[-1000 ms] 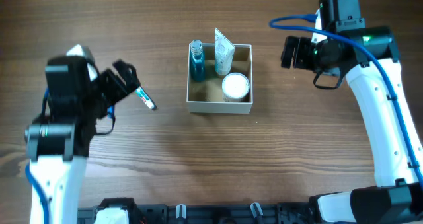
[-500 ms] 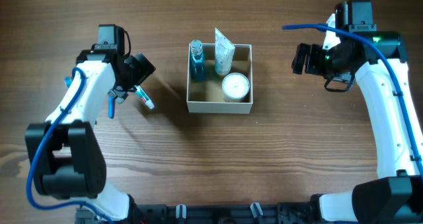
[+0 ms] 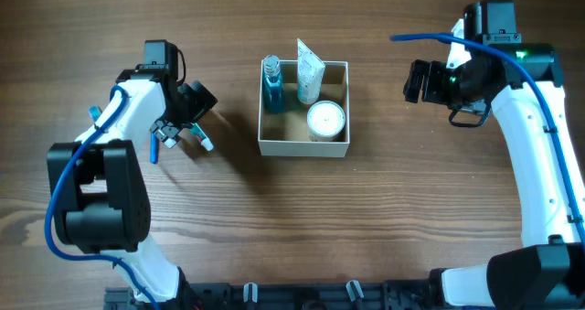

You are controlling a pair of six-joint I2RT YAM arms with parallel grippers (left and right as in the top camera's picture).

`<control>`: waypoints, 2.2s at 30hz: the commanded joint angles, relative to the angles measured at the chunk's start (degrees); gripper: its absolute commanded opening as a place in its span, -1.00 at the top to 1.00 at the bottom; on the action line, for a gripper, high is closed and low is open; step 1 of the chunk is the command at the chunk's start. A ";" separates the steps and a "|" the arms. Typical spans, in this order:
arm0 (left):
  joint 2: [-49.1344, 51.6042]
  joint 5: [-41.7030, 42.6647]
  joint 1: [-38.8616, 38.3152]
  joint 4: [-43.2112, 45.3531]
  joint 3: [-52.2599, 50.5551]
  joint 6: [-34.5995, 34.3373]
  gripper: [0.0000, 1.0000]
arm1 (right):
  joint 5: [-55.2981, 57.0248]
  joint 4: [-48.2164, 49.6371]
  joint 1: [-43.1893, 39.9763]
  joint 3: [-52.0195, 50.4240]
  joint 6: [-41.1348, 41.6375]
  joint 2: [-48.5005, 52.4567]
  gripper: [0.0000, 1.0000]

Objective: Pack container

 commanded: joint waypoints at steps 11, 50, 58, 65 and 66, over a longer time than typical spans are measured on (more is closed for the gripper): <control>3.78 0.15 0.37 -1.70 0.24 -1.14 0.03 | -0.90 0.13 -0.02 -0.15 -0.72 0.52 -1.00; -17.31 -5.77 -33.70 0.83 3.91 62.62 0.92 | -0.70 0.35 -0.02 -0.15 -0.72 0.52 -0.99; -13.20 -5.77 -33.70 2.34 3.91 62.60 0.92 | -0.70 0.31 -0.02 -0.15 -0.74 0.52 -0.99; -12.92 -5.77 -33.64 1.86 3.91 62.55 -0.56 | -0.70 0.31 -0.02 -0.15 -0.72 0.52 -1.00; -12.92 -5.79 -33.64 1.68 3.91 62.29 -0.68 | -0.70 0.28 -0.02 -0.15 -0.72 0.52 -0.99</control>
